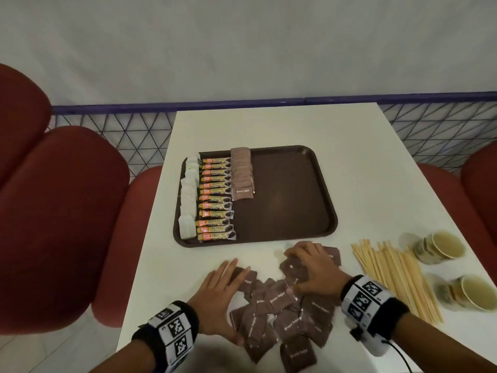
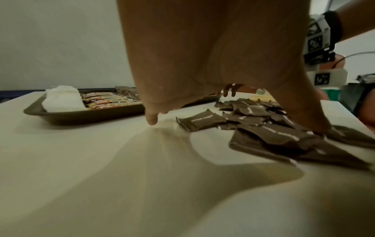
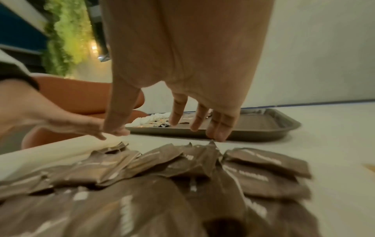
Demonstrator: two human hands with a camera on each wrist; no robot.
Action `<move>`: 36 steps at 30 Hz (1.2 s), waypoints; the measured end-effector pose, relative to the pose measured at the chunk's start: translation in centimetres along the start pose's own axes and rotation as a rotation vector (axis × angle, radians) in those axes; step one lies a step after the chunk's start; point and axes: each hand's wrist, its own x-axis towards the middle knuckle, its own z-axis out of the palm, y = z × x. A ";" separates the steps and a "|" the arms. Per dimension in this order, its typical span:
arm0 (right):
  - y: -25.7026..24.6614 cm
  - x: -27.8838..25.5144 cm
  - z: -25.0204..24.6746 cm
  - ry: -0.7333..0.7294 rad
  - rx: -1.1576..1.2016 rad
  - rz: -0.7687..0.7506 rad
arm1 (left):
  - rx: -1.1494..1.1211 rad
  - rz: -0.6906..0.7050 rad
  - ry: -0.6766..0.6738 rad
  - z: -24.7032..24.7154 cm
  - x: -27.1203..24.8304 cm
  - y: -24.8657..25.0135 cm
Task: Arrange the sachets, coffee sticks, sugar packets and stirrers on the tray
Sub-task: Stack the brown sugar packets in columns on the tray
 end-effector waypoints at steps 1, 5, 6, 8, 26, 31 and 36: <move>0.3 -0.9 0.3 -0.040 -0.005 0.036 | 0.041 0.011 -0.005 0.3 0.0 0.0; 0.2 -3.0 2.0 -0.189 -0.277 0.050 | 0.113 0.038 0.022 1.1 0.2 0.2; 0.1 -3.1 2.6 -0.208 -0.363 0.025 | 0.112 0.039 0.037 1.3 0.3 0.2; -0.3 -3.2 3.8 -0.221 -0.489 -0.031 | 0.091 0.028 0.051 1.6 0.5 0.2; -2.3 -0.2 4.2 0.013 -0.353 -0.170 | -0.320 -0.019 0.161 0.1 0.7 -0.1; -1.5 -0.8 2.0 -0.050 -0.213 -0.095 | -0.244 -0.094 0.114 0.2 -0.6 -1.2; -1.6 0.2 2.8 -0.007 -0.132 -0.033 | -0.255 -0.087 0.096 1.1 0.1 0.9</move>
